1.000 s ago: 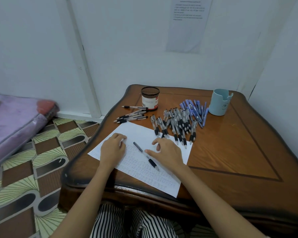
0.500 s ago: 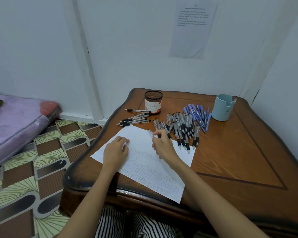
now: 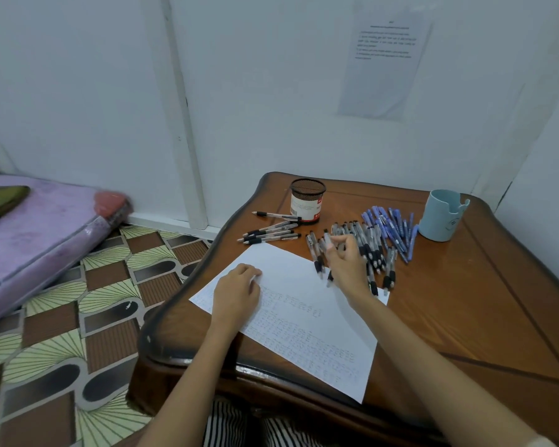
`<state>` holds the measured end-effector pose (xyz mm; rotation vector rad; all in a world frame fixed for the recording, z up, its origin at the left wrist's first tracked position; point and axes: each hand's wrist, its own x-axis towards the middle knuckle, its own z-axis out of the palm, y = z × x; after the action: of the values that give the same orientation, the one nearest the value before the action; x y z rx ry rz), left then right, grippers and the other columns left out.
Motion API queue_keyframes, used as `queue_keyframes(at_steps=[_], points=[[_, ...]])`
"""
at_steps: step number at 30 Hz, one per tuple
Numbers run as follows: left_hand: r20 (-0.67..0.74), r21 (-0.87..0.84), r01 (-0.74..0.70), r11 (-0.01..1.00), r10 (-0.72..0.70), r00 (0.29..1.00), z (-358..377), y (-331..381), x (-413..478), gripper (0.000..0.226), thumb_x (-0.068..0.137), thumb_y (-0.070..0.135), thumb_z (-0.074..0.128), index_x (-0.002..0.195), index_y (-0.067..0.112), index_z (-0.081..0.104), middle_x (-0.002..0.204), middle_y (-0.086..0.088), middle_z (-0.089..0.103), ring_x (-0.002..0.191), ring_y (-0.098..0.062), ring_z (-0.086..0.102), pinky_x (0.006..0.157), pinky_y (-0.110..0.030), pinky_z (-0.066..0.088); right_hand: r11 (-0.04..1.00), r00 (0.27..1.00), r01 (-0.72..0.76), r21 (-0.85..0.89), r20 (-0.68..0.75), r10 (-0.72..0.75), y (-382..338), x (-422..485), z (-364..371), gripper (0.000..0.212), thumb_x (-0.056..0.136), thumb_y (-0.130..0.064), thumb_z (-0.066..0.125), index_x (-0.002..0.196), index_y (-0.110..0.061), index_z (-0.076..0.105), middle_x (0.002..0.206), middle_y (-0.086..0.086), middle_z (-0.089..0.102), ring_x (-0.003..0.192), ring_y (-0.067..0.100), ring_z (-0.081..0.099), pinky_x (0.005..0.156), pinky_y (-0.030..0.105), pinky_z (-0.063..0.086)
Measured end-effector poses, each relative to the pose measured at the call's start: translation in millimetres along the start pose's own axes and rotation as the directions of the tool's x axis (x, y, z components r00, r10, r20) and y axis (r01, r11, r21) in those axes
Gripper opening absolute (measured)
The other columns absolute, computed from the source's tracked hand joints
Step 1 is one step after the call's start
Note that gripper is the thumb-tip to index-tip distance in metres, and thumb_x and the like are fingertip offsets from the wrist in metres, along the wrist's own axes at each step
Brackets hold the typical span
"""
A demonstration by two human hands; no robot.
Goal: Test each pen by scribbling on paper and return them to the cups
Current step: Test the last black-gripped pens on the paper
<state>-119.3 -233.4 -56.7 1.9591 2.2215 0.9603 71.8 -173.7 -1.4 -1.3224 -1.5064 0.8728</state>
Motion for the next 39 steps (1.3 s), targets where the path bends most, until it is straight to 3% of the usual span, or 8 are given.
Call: queue_keyframes(at_steps=[5,10,19,26,29,32,35,39], points=[[-0.010,0.016,0.007,1.000,-0.007,1.000,0.0,2.8,-0.1,0.031,0.096,0.018,0.046,0.122,0.017,0.062,0.126,0.003,0.059,0.109,-0.010,0.054,0.090,-0.016,0.038,0.778,0.984,0.124,-0.616,-0.022,-0.174,12.2,46.2,-8.3,0.022,0.095,-0.012,0.050,0.116,-0.009,0.052,0.094,0.007,0.061,0.071,0.015,0.049,0.049,0.020,0.028],[-0.002,0.070,-0.001,0.998,0.001,1.000,-0.8,6.0,0.8,0.032,0.098,0.022,0.040,0.125,0.019,0.056,0.126,0.004,0.056,0.108,-0.009,0.052,0.093,-0.020,0.041,0.438,0.959,0.152,-0.886,0.025,-0.283,7.6,70.8,2.0,0.027,0.092,-0.017,0.050,0.118,-0.013,0.052,0.123,0.010,0.054,0.117,0.026,0.043,0.091,0.038,0.037],[-0.018,0.039,-0.002,0.999,0.003,1.000,1.3,2.6,0.7,0.032,0.098,0.022,0.041,0.125,0.019,0.057,0.131,0.004,0.053,0.112,-0.009,0.049,0.096,-0.019,0.037,0.485,0.894,0.441,-0.755,0.415,-0.167,5.7,90.0,68.0,0.041,0.094,-0.010,0.042,0.135,-0.015,0.047,0.135,0.008,0.045,0.125,0.027,0.034,0.096,0.043,0.036],[-0.013,0.029,-0.015,0.999,0.016,1.000,0.7,1.6,-0.3,0.031,0.097,0.019,0.041,0.123,0.017,0.058,0.129,0.003,0.054,0.112,-0.010,0.049,0.096,-0.022,0.038,0.550,0.935,0.350,-0.759,0.318,-0.156,21.2,95.0,72.3,0.023,0.093,-0.028,0.056,0.114,-0.022,0.063,0.121,0.006,0.053,0.121,0.025,0.038,0.100,0.044,0.030],[-0.016,0.027,-0.015,1.000,0.016,1.000,0.7,1.0,-0.3,0.030,0.097,0.019,0.042,0.121,0.017,0.059,0.128,0.003,0.055,0.112,-0.010,0.050,0.096,-0.023,0.039,0.745,0.949,0.305,-0.593,0.251,-0.189,23.0,99.8,62.7,0.012,0.085,-0.031,0.067,0.095,-0.027,0.071,0.105,0.002,0.066,0.110,0.025,0.051,0.095,0.046,0.040],[-0.013,0.035,-0.021,0.999,0.021,1.000,0.1,1.3,-0.4,0.030,0.097,0.020,0.042,0.121,0.017,0.059,0.128,0.003,0.054,0.112,-0.010,0.049,0.095,-0.023,0.039,0.978,0.983,0.159,-0.133,0.116,-0.144,12.0,94.5,43.9,0.007,0.079,-0.021,0.075,0.083,-0.024,0.070,0.093,0.001,0.070,0.096,0.020,0.062,0.088,0.038,0.050],[-0.005,0.048,-0.027,0.998,0.028,1.000,0.0,0.8,-0.3,0.030,0.097,0.019,0.042,0.121,0.017,0.058,0.127,0.003,0.054,0.111,-0.010,0.050,0.094,-0.023,0.039,0.975,0.994,0.100,0.199,0.011,-0.104,-2.9,80.0,14.9,0.006,0.086,-0.012,0.066,0.089,-0.016,0.063,0.092,0.001,0.066,0.087,0.014,0.062,0.069,0.017,0.051],[-0.001,0.064,-0.027,0.998,0.027,1.000,0.2,-0.6,1.0,0.029,0.096,0.018,0.043,0.120,0.017,0.059,0.127,0.003,0.055,0.110,-0.011,0.051,0.093,-0.024,0.041,0.885,0.997,0.063,0.461,-0.066,-0.036,-9.7,50.9,-29.7,0.007,0.097,-0.019,0.049,0.097,-0.021,0.055,0.071,-0.005,0.061,0.054,0.002,0.060,0.056,0.022,0.053]])
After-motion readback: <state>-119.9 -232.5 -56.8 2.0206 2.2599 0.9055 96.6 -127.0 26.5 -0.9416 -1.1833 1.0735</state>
